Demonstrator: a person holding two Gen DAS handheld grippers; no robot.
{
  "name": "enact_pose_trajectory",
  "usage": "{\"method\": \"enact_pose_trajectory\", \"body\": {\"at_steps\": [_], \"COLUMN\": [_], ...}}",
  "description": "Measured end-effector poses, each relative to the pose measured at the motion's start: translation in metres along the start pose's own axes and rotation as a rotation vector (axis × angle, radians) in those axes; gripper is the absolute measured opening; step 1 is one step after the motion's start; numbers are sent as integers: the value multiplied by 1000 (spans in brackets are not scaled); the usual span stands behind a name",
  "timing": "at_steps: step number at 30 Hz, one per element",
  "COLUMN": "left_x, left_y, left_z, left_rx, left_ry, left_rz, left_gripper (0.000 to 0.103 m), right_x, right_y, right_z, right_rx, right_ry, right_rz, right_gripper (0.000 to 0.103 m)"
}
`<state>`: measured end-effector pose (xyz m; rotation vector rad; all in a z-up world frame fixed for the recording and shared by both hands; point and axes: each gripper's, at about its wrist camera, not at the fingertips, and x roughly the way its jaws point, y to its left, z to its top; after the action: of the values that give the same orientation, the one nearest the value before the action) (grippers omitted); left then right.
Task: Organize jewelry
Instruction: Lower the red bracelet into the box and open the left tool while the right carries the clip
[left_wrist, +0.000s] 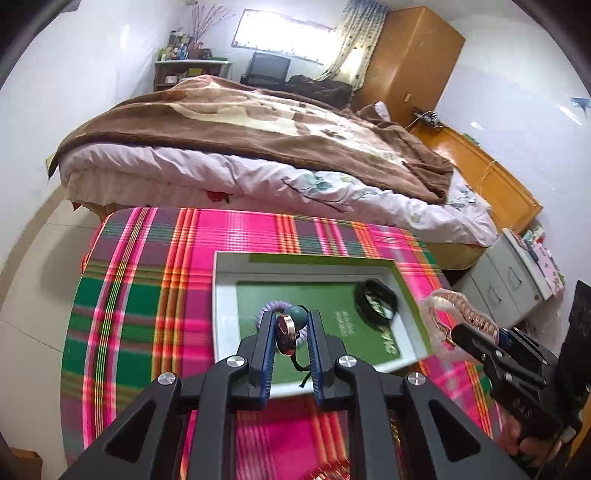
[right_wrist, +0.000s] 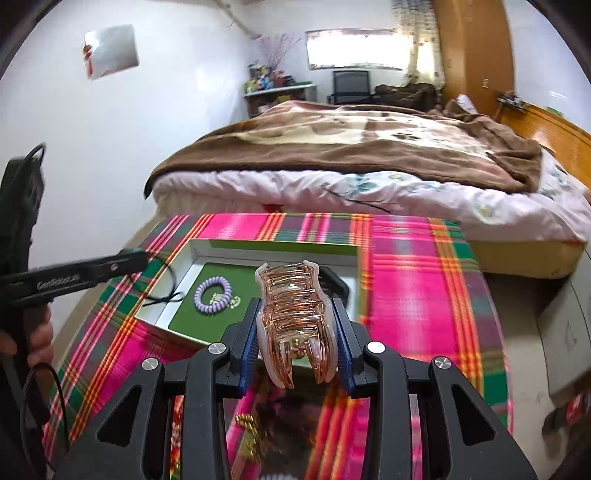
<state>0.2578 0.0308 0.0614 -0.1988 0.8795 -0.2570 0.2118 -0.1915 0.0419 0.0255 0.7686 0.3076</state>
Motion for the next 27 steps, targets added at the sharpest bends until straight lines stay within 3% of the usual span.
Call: {"method": "enact_pose_trajectory", "body": {"at_steps": [12,21,27], "left_x": [68,97,109], "left_y": [20,22,26], "left_z": [24,27,22], "left_rx": [-10,-11,-22], "left_ry": [73,117,148], "left_rz": [19,46,77], "left_gripper": [17,17,31], "right_x": [68,91,96], "right_y": [20,21,26], "right_z": [11,12,12], "right_rx": [-86,-101,-116], "right_ry": [117,154,153], "right_rz": [8,4,3], "right_gripper": [37,37,37]}}
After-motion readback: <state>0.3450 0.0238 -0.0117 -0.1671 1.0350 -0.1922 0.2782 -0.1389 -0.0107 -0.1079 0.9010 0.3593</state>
